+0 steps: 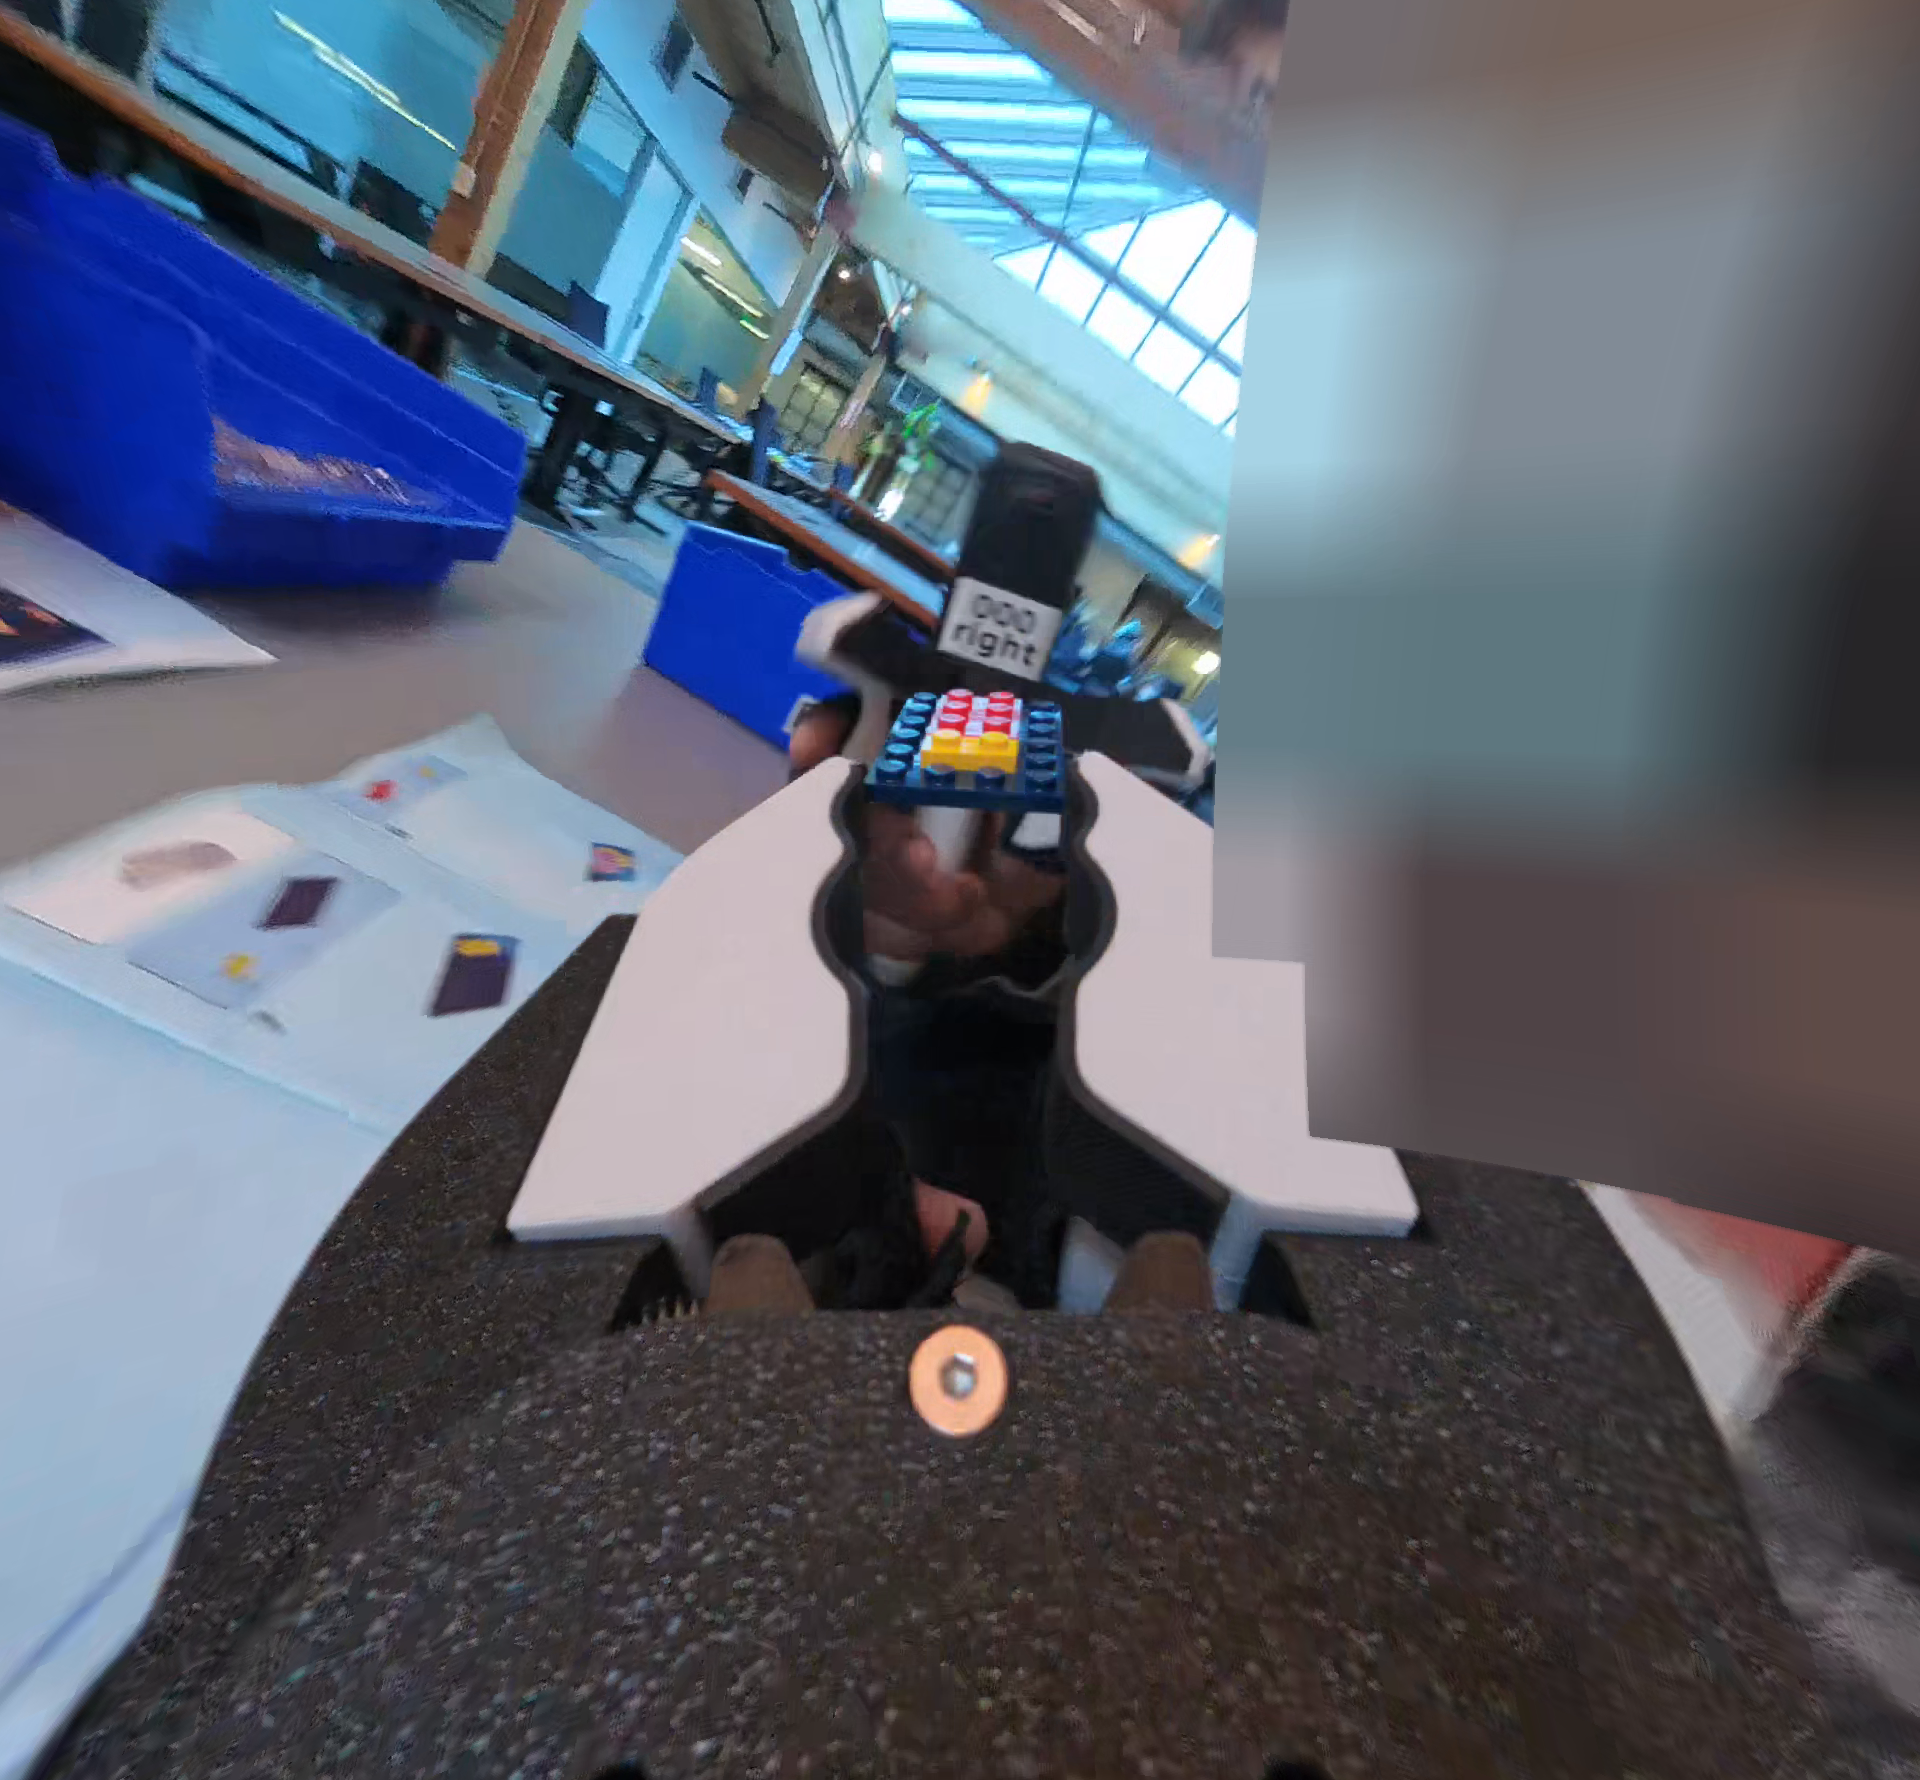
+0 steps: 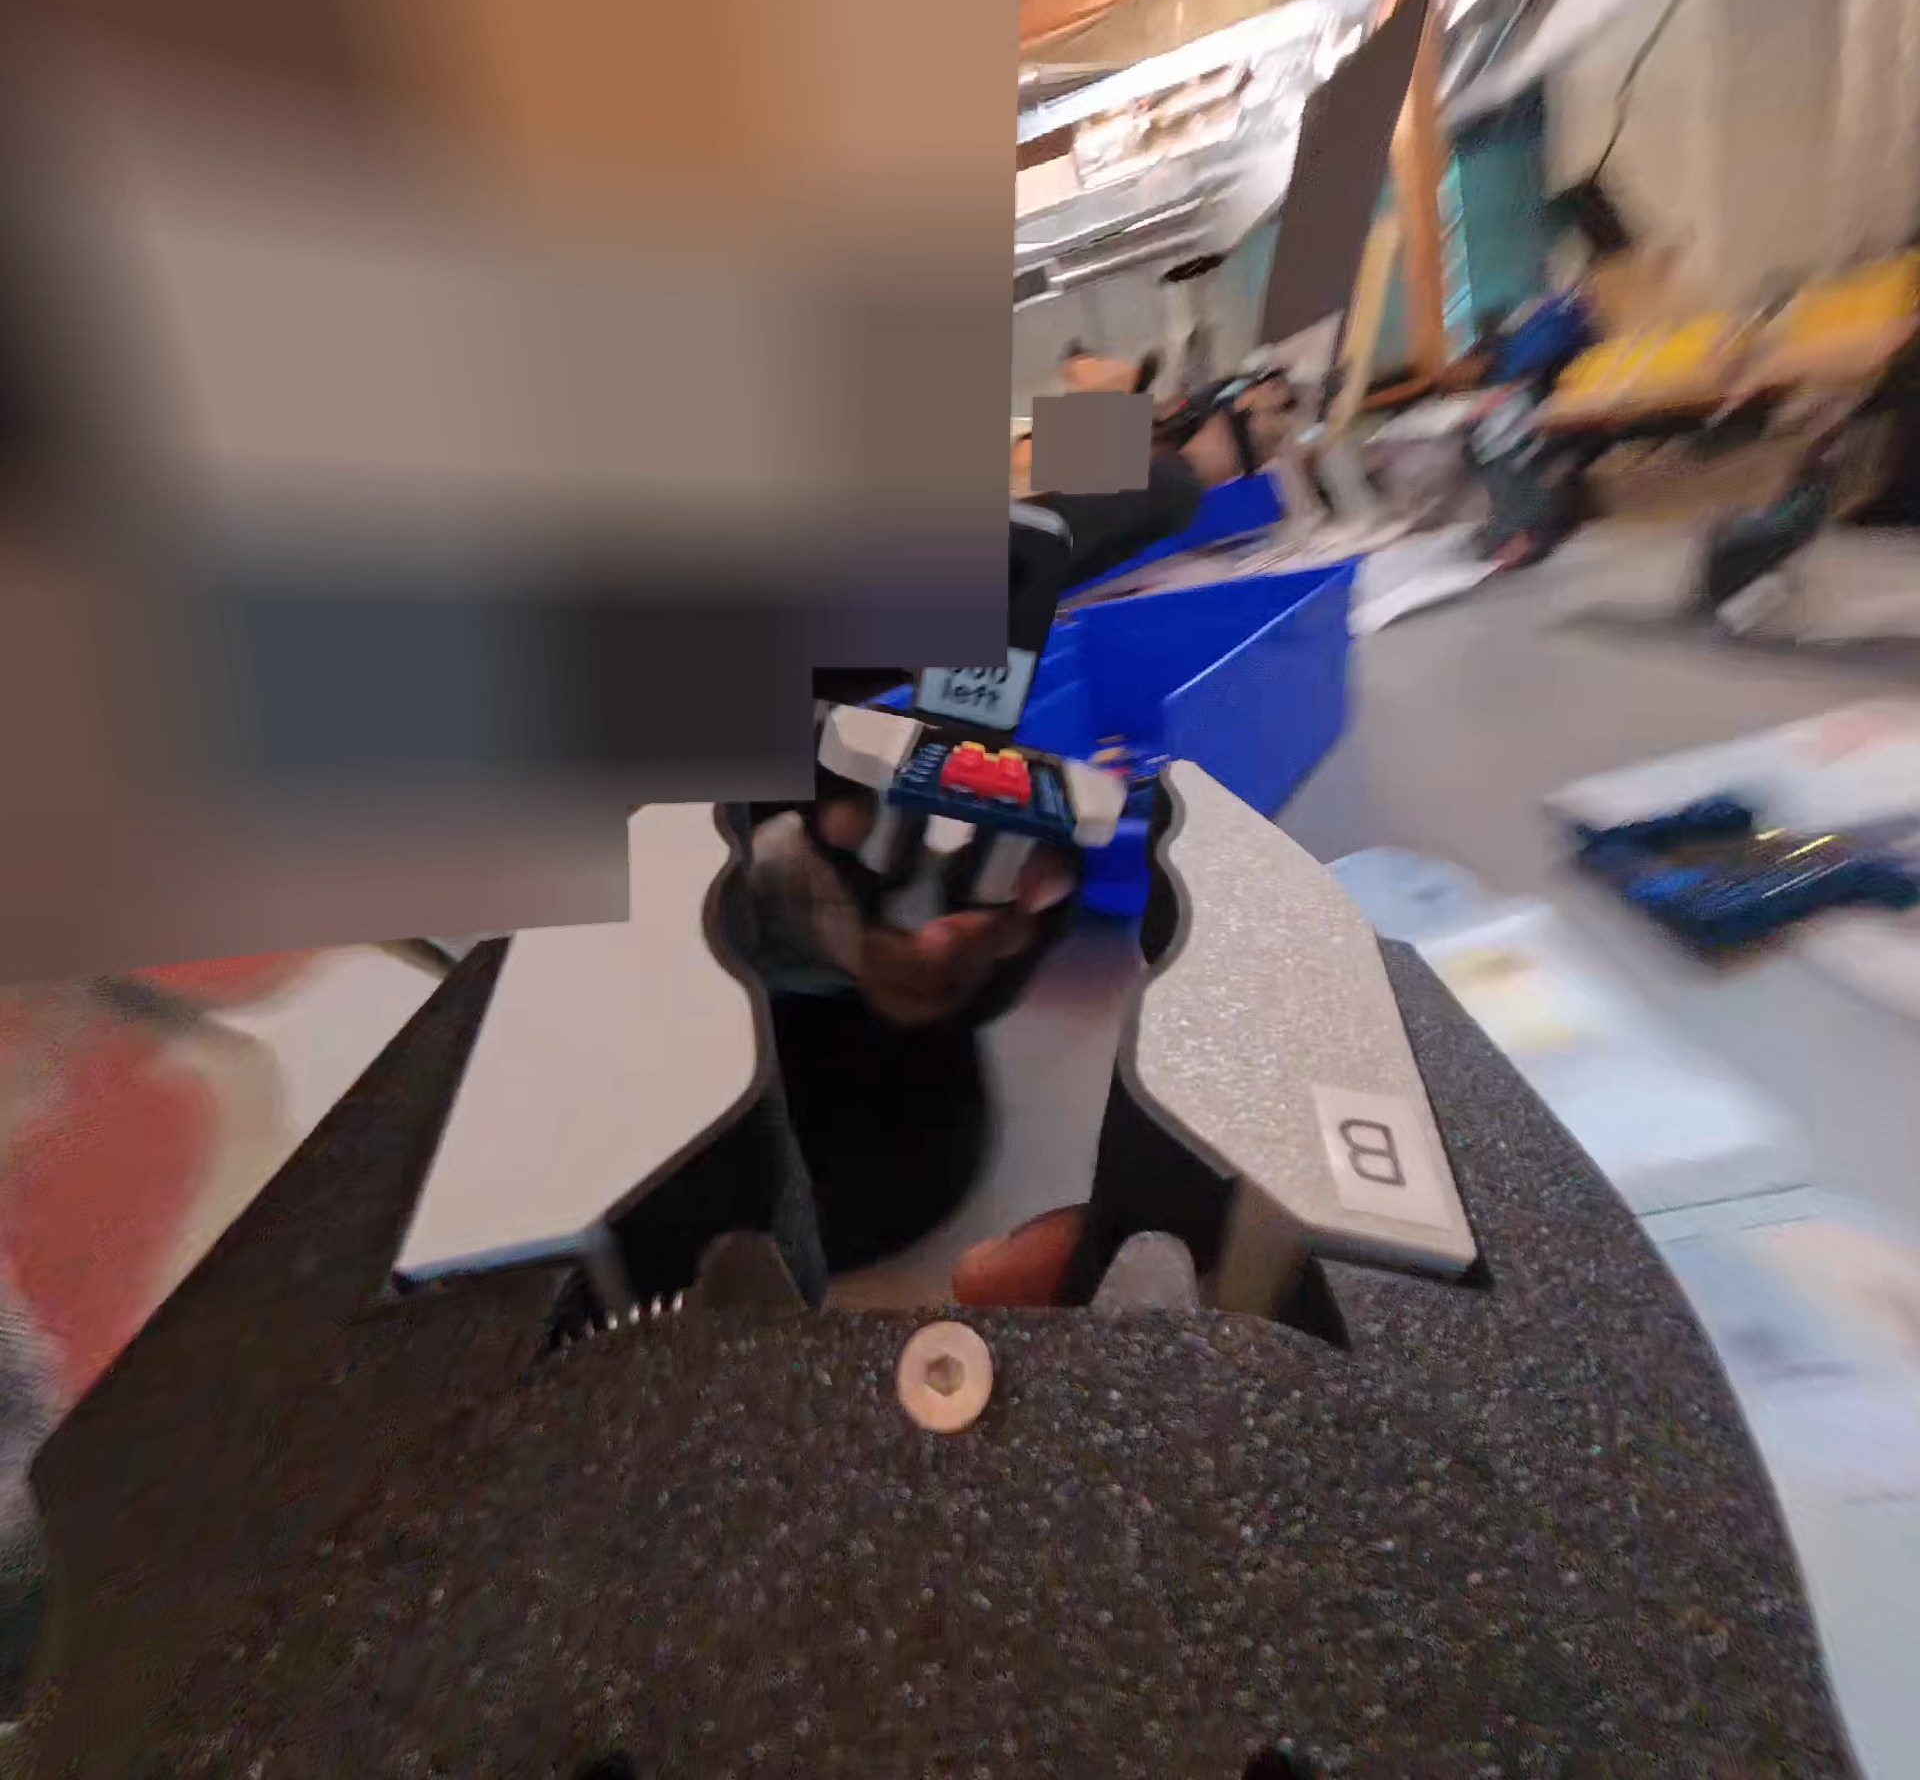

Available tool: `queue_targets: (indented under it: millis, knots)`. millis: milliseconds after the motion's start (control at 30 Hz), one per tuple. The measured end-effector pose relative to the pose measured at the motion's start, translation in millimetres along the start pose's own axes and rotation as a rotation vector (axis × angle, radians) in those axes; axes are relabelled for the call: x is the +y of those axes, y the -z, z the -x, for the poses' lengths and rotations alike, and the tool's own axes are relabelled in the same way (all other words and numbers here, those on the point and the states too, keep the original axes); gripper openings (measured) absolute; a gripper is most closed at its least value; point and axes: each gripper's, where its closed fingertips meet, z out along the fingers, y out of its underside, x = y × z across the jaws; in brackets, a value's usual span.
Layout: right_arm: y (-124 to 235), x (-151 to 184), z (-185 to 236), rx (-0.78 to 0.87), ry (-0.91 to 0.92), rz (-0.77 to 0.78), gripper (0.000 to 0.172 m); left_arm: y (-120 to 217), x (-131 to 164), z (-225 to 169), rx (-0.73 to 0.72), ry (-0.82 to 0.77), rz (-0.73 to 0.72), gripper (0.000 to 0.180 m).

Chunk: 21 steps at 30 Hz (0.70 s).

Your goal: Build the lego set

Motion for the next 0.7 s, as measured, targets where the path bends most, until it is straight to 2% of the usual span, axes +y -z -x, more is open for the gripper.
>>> queue_targets:
  millis: [100,167,300,433,700]
  knots:
    - [1,-2,6,0.121,0.560,0.119,0.061,-5,8,-6,0.052,0.126,0.011,0.035]
    - [0,2,12,0.123,0.781,0.183,0.043,-8,10,-9,0.088,0.194,0.012,0.035]
    - [1,10,12,0.091,0.822,0.244,0.011,-7,15,-11,0.117,0.231,0.046,0.035]
    - [4,18,12,0.057,0.826,0.312,0.010,-6,21,-8,0.098,0.212,0.077,0.034]
    - [4,21,16,0.054,0.875,0.348,0.009,-5,25,-10,0.116,0.202,0.099,0.034]
